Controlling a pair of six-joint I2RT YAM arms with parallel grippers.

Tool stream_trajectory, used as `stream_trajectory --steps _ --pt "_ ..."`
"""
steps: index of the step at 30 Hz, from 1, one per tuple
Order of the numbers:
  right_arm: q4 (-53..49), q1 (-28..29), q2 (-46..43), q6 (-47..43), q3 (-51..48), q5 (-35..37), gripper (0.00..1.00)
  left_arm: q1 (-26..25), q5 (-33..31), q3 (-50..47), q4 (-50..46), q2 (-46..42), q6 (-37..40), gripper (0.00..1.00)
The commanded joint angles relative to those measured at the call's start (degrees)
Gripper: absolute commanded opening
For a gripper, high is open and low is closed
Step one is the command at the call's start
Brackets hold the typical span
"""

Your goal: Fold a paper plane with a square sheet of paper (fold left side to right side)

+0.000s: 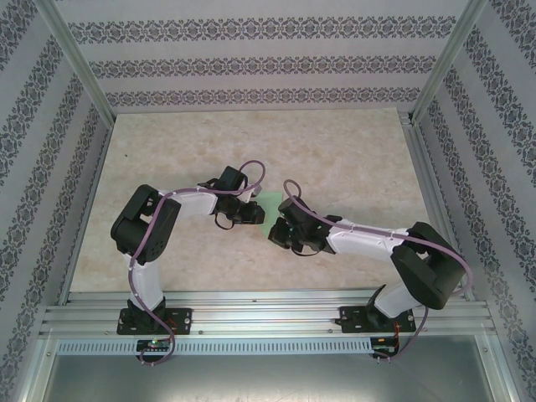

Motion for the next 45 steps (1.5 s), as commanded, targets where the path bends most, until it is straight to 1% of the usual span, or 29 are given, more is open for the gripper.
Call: stream_trajectory --steps 1,5,8,11,17,25,28,32,35,38,41,45 --pt "0.35 0.32 3.96 -1.91 2.15 1.84 0.0 -0.13 -4.26 -0.42 -1.21 1.41 -0.37 0.25" --pt "4.96 -0.55 8.87 -0.71 3.87 1.33 0.0 -0.11 -4.14 -0.3 -1.4 1.32 -0.32 0.25" --pt "4.14 -0.58 12.21 -1.55 6.77 0.77 0.0 -0.11 -4.29 -0.18 -1.6 1.27 -0.22 0.25" --pt "3.33 -0.74 13.77 -1.17 6.54 1.16 0.0 -0.08 -4.43 -0.24 -1.6 1.14 -0.26 0.25" --pt "2.08 -0.9 11.21 1.28 -0.07 2.64 0.0 -0.16 -4.59 -0.25 -1.65 1.29 -0.25 0.25" --pt "4.17 -1.26 4.05 5.42 -11.28 1.78 0.0 -0.08 -5.06 -0.12 -1.87 1.23 -0.13 0.25" --pt "5.92 -2.03 2.92 3.27 -11.81 0.29 0.0 -0.08 -3.86 -0.16 -1.23 0.83 -0.67 0.26" --pt "5.64 -3.11 0.84 -2.71 -8.44 -1.42 0.0 -0.09 -2.0 0.72 -0.94 -0.61 -1.59 0.27" --pt "5.15 -3.8 -1.56 -5.96 -6.24 -2.63 0.01 -0.08 -2.29 2.5 -2.77 -1.47 -1.18 0.27" --pt "4.78 -4.34 -3.22 -8.79 -4.52 -1.82 0.11 -0.08 -2.67 3.43 -3.81 -1.6 -0.92 0.27" --pt "7.12 -5.87 -1.6 -10.2 -2.91 -3.27 0.13 -0.12 -2.67 3.43 -3.58 -1.34 -1.13 0.27" --pt "8.27 -7.77 4.14 -12.73 0.31 -3.25 0.13 -0.13 -2.67 3.35 -3.29 -1.28 -1.28 0.27"
